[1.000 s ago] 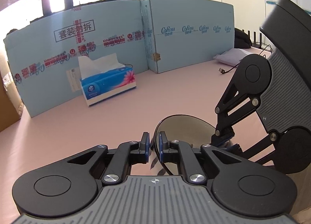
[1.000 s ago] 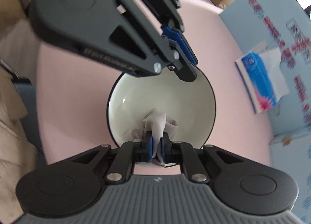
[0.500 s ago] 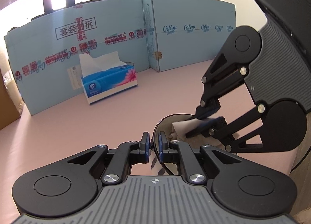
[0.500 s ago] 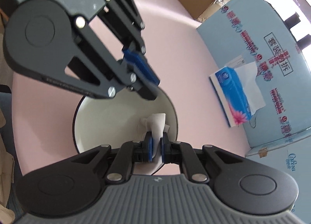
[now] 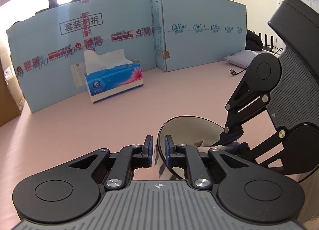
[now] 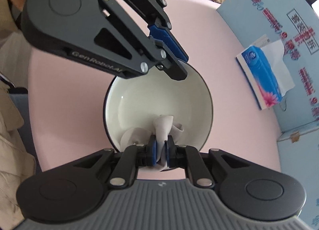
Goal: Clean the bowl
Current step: 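Sweep the cloth across the bowl bottom with the right tool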
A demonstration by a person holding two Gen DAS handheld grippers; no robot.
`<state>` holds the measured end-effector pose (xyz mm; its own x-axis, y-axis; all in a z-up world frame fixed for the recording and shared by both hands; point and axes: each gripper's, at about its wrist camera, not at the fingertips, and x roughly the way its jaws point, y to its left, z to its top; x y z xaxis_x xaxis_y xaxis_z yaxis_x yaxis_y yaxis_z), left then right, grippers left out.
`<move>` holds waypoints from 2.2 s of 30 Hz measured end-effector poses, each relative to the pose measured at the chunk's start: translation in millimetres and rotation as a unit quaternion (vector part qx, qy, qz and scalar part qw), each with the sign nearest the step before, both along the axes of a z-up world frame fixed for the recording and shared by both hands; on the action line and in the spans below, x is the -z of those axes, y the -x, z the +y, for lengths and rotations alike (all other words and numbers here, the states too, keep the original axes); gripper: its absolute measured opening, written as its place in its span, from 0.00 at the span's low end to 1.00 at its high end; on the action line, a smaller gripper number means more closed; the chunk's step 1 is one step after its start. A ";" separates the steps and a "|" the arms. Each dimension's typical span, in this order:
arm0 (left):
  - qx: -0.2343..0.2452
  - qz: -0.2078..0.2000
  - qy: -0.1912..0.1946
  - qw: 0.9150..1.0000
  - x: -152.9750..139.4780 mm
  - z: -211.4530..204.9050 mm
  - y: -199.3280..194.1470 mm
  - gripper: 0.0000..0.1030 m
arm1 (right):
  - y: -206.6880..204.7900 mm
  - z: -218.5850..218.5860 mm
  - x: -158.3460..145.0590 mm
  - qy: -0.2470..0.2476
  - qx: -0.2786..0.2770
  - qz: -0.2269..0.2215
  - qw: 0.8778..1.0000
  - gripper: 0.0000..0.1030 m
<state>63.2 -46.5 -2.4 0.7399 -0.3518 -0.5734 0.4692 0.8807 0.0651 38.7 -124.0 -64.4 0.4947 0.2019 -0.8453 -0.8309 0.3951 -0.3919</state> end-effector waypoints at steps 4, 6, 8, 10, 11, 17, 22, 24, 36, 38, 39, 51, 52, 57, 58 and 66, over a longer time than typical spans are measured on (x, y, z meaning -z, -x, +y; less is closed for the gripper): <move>-0.011 0.008 0.009 1.000 0.8 1.2 6.2 0.34 | 4.8 -2.2 -1.0 -0.017 0.014 -0.002 1.000 0.11; -0.022 0.013 0.014 1.000 2.0 2.1 11.9 0.37 | 6.6 -2.4 -0.6 -0.017 0.015 -0.005 1.000 0.11; -0.035 0.023 0.023 0.999 4.1 3.4 19.0 0.38 | 9.1 -3.3 -0.4 -0.020 0.016 -0.008 1.000 0.11; -0.048 0.032 0.032 0.998 7.5 3.1 27.6 0.40 | 11.3 -4.2 -0.6 -0.024 0.017 -0.012 1.000 0.11; -0.052 0.034 0.033 0.998 8.5 2.5 30.0 0.45 | 12.4 -4.6 -0.7 -0.026 0.018 -0.013 0.999 0.11; -0.055 0.026 0.001 0.998 11.2 0.2 22.3 0.26 | 8.5 -0.4 0.2 -0.034 0.011 -0.016 0.999 0.11; -0.021 0.022 -0.025 0.999 11.5 -2.3 6.0 0.16 | 9.3 1.0 -0.8 -0.043 0.008 -0.018 0.999 0.11; -0.009 0.024 -0.027 0.999 11.4 -3.2 -1.2 0.14 | 8.4 0.5 -2.4 -0.050 0.009 -0.015 0.999 0.11; 0.019 0.011 -0.043 0.999 11.8 -12.5 -14.9 0.09 | -28.2 -21.7 -11.0 -0.133 0.065 0.103 0.984 0.11; 0.020 0.008 -0.043 0.999 11.7 -12.3 -13.2 0.09 | -30.3 -23.4 -11.2 -0.123 0.064 0.107 0.985 0.11; 0.022 0.004 -0.046 0.999 11.8 -13.3 -11.9 0.09 | -30.8 -23.6 -11.3 -0.113 0.062 0.106 0.986 0.11; 0.035 -0.001 -0.049 0.998 12.8 -9.5 -10.0 0.11 | -24.7 0.1 -0.2 0.045 -0.005 -0.002 0.999 0.10; 0.036 0.000 -0.047 0.998 12.9 -9.0 -10.3 0.11 | -24.7 1.0 1.0 0.052 -0.010 -0.009 0.999 0.08; 0.037 0.000 -0.044 0.998 13.2 -7.2 -12.1 0.11 | -34.4 1.0 6.1 0.078 -0.040 -0.064 0.994 0.08; 0.038 0.001 -0.042 0.998 13.3 -6.6 -12.6 0.11 | -36.1 1.0 6.2 0.079 -0.043 -0.067 0.994 0.08; 0.038 0.002 -0.037 0.999 13.7 -4.8 -13.2 0.11 | -43.2 -10.9 11.1 0.095 -0.062 -0.052 0.992 0.08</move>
